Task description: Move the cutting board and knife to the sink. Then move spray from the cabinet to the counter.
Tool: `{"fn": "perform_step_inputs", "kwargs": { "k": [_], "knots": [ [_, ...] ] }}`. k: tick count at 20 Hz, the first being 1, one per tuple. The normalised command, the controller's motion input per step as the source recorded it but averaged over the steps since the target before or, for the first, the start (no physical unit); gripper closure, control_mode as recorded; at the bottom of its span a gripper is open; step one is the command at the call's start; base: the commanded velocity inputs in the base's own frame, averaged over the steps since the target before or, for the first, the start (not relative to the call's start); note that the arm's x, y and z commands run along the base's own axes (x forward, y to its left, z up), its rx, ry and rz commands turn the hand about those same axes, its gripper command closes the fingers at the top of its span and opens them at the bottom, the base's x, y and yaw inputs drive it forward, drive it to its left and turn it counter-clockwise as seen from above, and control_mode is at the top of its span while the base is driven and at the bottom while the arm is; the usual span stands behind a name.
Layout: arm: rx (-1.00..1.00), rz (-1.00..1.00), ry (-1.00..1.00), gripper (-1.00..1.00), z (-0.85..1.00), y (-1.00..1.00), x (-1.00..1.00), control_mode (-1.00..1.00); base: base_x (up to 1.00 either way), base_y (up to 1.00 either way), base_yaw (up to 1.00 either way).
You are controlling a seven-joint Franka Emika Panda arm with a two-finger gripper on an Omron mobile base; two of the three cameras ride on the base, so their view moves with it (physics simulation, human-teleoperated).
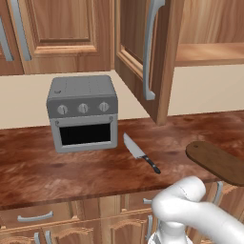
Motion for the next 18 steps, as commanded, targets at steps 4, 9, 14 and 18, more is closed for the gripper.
{"fn": "perform_step_inputs", "kwargs": {
  "k": [4, 9, 14, 18],
  "knots": [
    [0.09, 0.09, -0.24, -1.0, -0.07, 0.0, -0.01, -1.0, 0.0, 0.0, 0.0],
    [0.09, 0.07, -0.25, -1.0, 0.0, 0.0, 0.0, -1.0, 0.0, 0.0, 0.0],
    [0.11, 0.05, -0.19, -1.0, 0.0, 0.02, 0.0, -1.0, 0.0, 0.0, 0.0],
    [0.11, 0.04, -0.14, -1.0, 0.0, 0.09, 0.0, -1.0, 0.0, 0.0, 0.0]
  ]
}}
